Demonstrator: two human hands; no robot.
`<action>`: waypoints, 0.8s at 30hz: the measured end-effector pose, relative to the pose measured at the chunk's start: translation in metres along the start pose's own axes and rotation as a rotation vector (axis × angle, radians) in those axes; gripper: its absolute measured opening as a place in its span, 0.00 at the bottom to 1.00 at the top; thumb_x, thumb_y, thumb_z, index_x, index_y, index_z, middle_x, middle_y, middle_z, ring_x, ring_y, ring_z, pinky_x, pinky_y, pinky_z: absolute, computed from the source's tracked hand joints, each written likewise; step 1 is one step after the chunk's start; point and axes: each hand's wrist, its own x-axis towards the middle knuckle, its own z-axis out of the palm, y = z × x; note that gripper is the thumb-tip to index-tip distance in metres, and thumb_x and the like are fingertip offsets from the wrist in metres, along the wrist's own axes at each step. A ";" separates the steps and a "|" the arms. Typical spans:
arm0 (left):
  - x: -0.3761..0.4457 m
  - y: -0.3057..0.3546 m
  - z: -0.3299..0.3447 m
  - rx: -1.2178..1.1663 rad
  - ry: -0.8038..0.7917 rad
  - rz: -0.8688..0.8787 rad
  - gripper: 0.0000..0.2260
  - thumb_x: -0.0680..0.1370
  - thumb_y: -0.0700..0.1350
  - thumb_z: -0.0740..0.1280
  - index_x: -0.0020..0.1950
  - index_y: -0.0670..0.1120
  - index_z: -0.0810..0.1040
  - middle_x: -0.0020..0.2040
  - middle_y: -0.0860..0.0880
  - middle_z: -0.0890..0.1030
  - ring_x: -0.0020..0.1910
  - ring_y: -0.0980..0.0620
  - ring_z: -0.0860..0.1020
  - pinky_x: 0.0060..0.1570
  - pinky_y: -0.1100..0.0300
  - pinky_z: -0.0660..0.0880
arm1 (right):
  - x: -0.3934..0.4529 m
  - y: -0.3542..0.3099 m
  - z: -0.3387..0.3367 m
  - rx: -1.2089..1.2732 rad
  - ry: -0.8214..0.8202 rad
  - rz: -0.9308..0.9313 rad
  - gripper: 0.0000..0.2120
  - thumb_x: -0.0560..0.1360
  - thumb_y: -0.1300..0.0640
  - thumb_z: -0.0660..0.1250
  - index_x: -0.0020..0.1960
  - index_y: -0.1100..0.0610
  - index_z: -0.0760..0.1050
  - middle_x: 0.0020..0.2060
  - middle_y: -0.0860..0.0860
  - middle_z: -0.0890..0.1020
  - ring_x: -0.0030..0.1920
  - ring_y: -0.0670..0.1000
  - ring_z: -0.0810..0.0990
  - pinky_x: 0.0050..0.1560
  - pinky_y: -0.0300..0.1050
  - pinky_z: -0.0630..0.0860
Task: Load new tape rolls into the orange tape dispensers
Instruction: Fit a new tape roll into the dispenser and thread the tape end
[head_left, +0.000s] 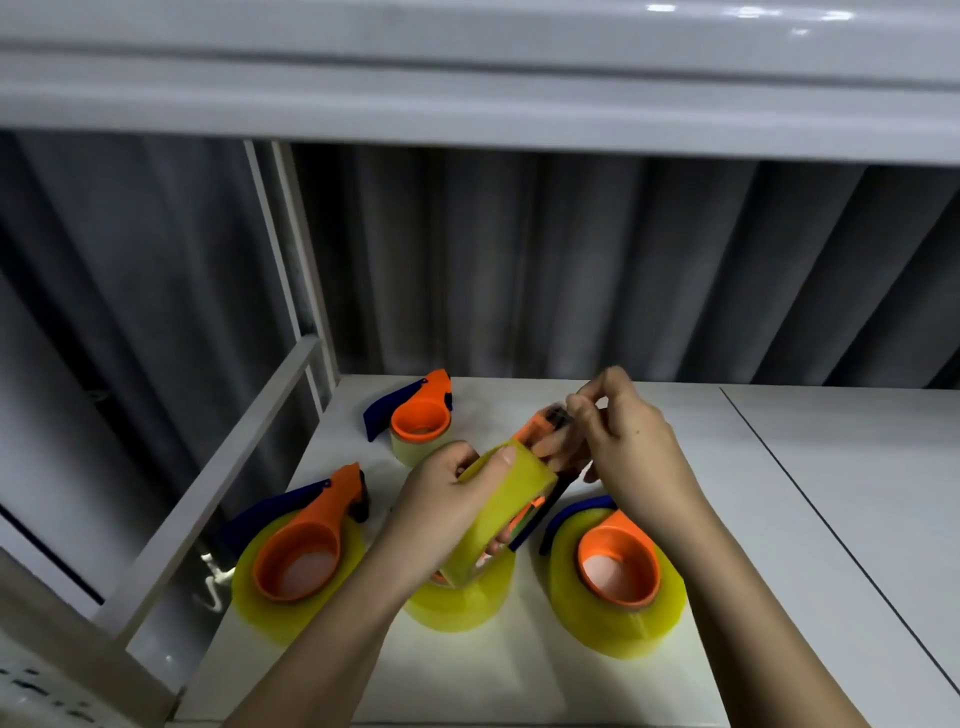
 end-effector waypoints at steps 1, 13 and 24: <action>-0.001 0.001 0.000 0.019 0.006 0.017 0.20 0.78 0.50 0.65 0.47 0.31 0.69 0.27 0.40 0.76 0.21 0.49 0.75 0.24 0.61 0.73 | 0.000 0.000 -0.001 -0.039 0.000 -0.010 0.07 0.81 0.49 0.56 0.48 0.52 0.65 0.36 0.53 0.80 0.40 0.59 0.79 0.41 0.53 0.76; -0.006 0.016 -0.012 0.138 -0.040 0.136 0.14 0.78 0.49 0.64 0.40 0.39 0.69 0.24 0.53 0.75 0.24 0.58 0.76 0.25 0.67 0.71 | 0.015 0.006 -0.010 -0.165 0.182 -0.189 0.08 0.78 0.50 0.63 0.41 0.50 0.69 0.39 0.45 0.74 0.42 0.49 0.73 0.35 0.43 0.66; -0.007 0.023 -0.024 0.049 -0.164 0.060 0.18 0.78 0.50 0.64 0.48 0.33 0.71 0.29 0.41 0.79 0.26 0.48 0.79 0.30 0.57 0.78 | 0.023 0.005 -0.017 0.011 0.048 -0.245 0.07 0.77 0.53 0.65 0.41 0.53 0.73 0.39 0.42 0.77 0.47 0.49 0.75 0.42 0.38 0.71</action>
